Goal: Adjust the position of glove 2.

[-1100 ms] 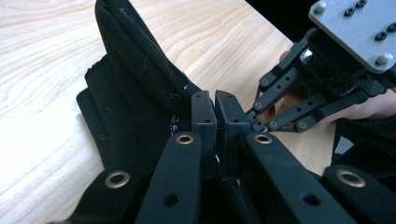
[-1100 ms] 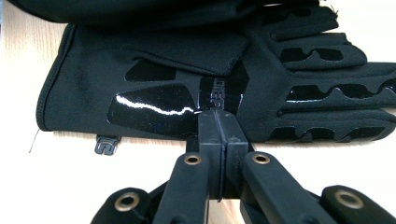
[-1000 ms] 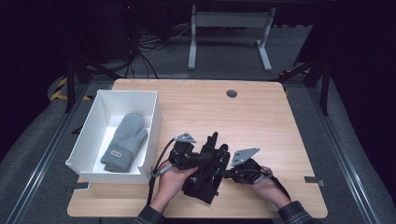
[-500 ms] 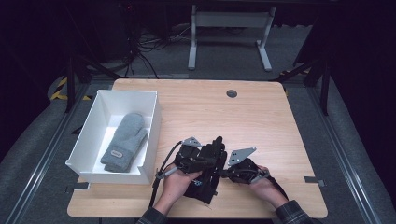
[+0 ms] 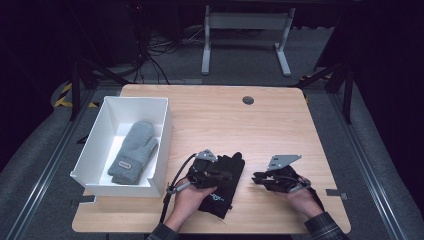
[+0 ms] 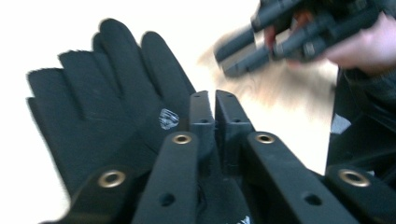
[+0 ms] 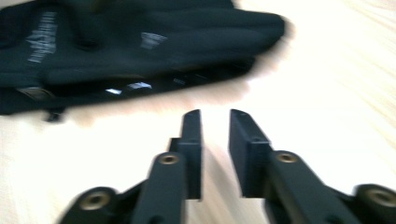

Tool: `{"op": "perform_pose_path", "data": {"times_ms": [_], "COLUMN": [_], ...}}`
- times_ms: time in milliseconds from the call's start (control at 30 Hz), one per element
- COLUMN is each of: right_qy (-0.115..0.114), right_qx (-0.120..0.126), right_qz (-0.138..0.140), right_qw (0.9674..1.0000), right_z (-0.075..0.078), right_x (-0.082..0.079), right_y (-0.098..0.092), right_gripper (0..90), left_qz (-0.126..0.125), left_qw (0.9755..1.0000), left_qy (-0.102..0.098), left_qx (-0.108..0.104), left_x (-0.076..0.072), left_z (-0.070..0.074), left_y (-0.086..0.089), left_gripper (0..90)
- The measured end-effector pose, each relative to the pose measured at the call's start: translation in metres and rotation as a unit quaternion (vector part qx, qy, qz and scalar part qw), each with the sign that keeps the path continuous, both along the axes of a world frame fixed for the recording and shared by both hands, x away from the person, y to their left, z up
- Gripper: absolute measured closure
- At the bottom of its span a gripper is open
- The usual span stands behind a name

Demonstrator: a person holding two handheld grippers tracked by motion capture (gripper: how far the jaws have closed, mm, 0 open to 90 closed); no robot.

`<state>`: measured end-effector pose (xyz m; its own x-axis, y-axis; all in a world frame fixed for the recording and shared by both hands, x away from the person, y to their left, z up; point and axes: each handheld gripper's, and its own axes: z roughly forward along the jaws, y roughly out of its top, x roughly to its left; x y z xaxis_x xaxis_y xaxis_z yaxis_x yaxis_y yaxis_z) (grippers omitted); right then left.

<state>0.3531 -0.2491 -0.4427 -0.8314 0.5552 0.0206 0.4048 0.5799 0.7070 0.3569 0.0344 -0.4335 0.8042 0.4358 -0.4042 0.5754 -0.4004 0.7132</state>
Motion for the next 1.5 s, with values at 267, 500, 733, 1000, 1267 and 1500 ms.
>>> {"op": "perform_pose_path", "data": {"times_ms": [267, 500, 733, 1000, 1267, 1500], "right_qy": [-0.013, -0.009, -0.018, -0.018, -0.022, -0.031], "right_qx": [-0.004, -0.021, -0.026, -0.021, -0.016, -0.006], "right_qz": [-0.043, -0.057, -0.074, -0.085, -0.088, -0.094], "right_qw": [0.999, 0.9981, 0.9968, 0.996, 0.9957, 0.9951], "right_z": [-0.005, -0.016, -0.019, -0.021, -0.023, -0.027], "right_x": [0.01, 0.018, 0.023, 0.026, 0.028, 0.028], "right_y": [-0.017, -0.015, -0.019, -0.023, -0.024, -0.022], "right_gripper": [44.6, 32.3, 29.0, 24.9, 19.1, 14.0], "left_qz": [-0.025, -0.042, -0.042, -0.035, -0.016, -0.018], "left_qw": [0.9991, 0.996, 0.992, 0.9883, 0.9849, 0.9872], "left_qy": [0.013, 0.01, -0.007, -0.022, -0.042, -0.05], "left_qx": [0.031, 0.078, 0.119, 0.147, 0.167, 0.15], "left_x": [-0.011, -0.017, -0.021, -0.022, -0.023, -0.023], "left_z": [-0.01, -0.018, -0.018, -0.015, -0.012, -0.006], "left_y": [-0.018, -0.028, -0.021, -0.002, 0.018, 0.023], "left_gripper": [90.0, 90.0, 90.0, 90.0, 90.0, 85.8]}}
